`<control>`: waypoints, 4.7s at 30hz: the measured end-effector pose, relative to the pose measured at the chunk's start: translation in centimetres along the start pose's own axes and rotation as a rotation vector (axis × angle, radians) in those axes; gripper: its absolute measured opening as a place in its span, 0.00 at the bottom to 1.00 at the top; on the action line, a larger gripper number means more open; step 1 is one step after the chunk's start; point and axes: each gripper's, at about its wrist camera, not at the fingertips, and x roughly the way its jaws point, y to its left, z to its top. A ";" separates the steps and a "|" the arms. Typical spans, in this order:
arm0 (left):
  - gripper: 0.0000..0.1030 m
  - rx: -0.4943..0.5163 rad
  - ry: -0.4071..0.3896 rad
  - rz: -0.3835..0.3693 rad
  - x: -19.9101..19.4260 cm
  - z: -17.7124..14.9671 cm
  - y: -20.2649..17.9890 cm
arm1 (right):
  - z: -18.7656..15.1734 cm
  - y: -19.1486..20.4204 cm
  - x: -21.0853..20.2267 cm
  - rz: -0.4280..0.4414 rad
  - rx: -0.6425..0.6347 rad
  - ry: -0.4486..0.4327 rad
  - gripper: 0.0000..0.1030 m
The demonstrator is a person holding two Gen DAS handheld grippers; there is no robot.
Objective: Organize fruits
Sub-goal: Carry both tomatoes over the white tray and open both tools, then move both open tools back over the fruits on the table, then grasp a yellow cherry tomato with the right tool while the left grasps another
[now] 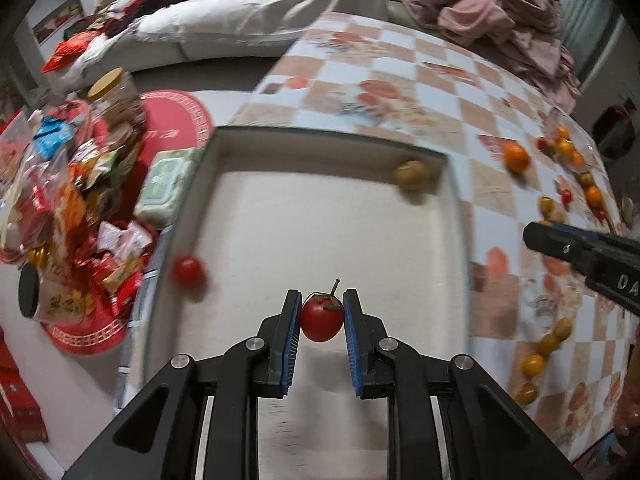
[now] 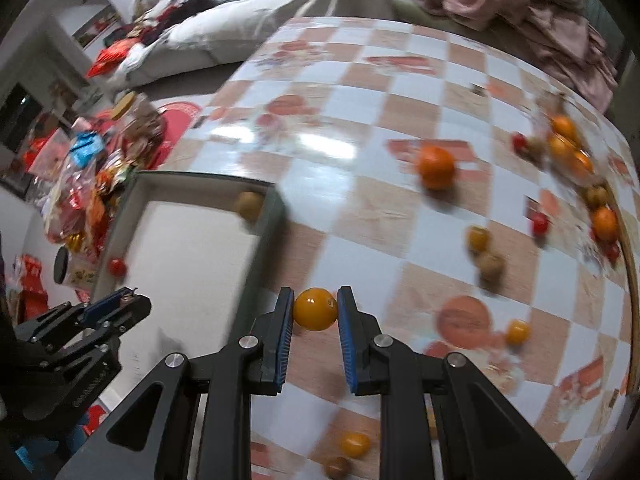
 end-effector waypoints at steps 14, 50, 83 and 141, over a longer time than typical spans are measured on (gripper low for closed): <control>0.22 -0.031 0.051 0.033 2.7 -1.4 3.6 | 1.7 7.0 6.4 0.007 -0.081 0.074 0.23; 0.79 0.054 0.044 0.078 1.7 -0.5 1.2 | 2.8 4.6 3.2 0.011 -0.040 0.011 0.79; 0.79 0.377 0.047 -0.099 0.8 -1.2 -19.0 | -7.1 -17.7 -1.4 -0.184 0.287 0.028 0.79; 0.23 0.316 0.041 -0.257 5.8 6.7 -23.7 | -6.1 -19.7 -1.9 -0.043 0.291 -0.056 0.22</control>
